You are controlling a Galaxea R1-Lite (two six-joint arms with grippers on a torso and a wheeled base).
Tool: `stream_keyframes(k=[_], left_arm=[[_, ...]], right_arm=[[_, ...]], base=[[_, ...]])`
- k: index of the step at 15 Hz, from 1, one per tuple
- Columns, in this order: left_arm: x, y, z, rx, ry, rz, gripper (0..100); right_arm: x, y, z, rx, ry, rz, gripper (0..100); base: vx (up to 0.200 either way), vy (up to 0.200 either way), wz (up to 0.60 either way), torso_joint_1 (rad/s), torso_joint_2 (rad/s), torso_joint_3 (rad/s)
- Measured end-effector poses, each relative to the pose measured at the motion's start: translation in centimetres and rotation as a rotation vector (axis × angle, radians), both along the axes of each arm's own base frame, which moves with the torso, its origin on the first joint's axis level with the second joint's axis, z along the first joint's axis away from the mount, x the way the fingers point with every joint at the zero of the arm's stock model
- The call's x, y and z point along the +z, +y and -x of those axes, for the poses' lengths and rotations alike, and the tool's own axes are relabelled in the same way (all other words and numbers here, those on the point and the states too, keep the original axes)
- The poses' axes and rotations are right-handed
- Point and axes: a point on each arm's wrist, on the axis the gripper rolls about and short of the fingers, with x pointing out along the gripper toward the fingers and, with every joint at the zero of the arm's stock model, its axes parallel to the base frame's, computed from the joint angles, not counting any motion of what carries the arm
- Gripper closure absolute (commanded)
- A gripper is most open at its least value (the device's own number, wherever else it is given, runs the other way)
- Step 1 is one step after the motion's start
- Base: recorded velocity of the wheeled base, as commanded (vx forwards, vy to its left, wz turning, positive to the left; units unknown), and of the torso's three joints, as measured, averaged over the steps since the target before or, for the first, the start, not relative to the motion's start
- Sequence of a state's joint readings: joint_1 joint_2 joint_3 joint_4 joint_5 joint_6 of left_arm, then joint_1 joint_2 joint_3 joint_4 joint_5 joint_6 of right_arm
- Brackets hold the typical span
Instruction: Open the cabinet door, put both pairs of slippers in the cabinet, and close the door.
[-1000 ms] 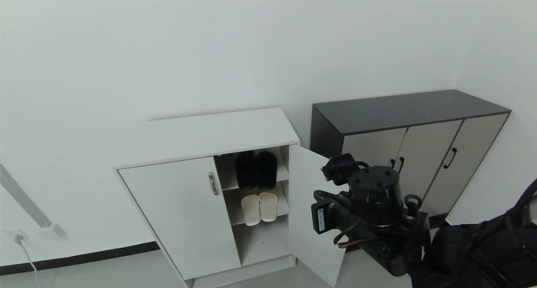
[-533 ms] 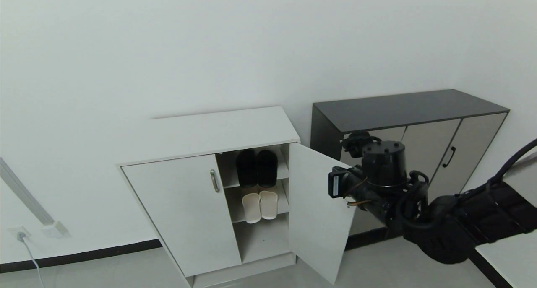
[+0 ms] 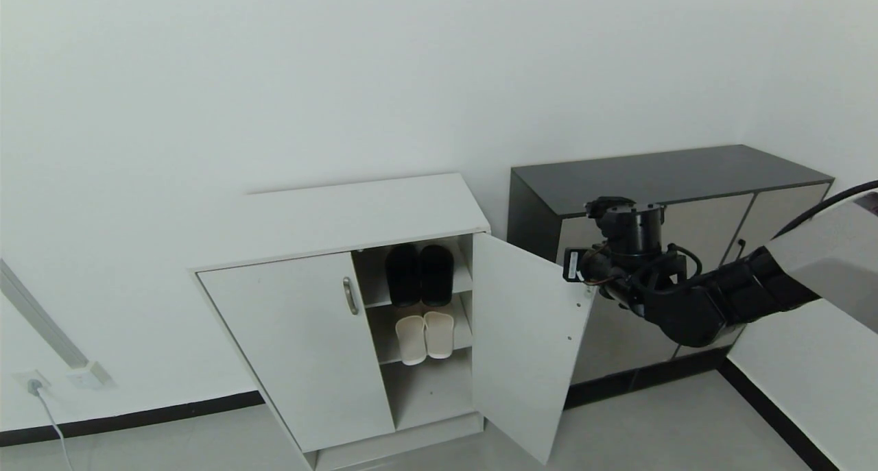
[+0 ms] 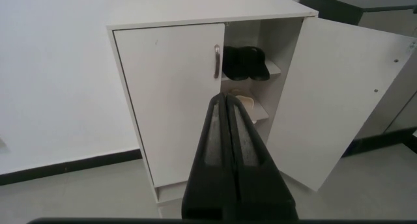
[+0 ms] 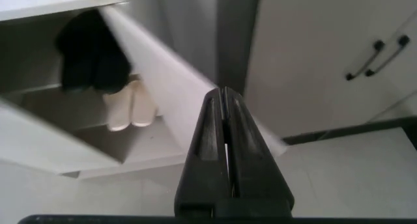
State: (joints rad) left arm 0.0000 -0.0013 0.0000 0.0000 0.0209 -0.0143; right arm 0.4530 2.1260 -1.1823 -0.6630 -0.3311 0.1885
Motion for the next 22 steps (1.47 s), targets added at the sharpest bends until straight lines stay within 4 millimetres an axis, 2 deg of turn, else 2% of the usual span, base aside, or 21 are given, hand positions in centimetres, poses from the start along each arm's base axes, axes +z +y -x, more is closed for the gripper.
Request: stream_keyframes(k=[3, 7, 22], left_arm=[[0.0, 0.0, 0.0, 0.000, 0.000, 0.001, 100], [0.0, 0.0, 0.0, 0.001, 0.000, 0.001, 100], [0.0, 0.0, 0.0, 0.002, 0.000, 0.001, 100]], right_arm=[[-1.4, -0.8, -1.4, -0.025, 0.022, 0.008, 100], [-2.7, -1.2, -2.1, -0.041, 0.044, 0.018, 100], [-3.7, -1.3, -2.1, -0.042, 0.086, 0.037, 100]], base=[[0.000, 0.000, 0.00, 0.000, 0.00, 0.000], [0.000, 0.000, 0.00, 0.000, 0.00, 0.000], [0.000, 0.000, 0.00, 0.000, 0.00, 0.000]])
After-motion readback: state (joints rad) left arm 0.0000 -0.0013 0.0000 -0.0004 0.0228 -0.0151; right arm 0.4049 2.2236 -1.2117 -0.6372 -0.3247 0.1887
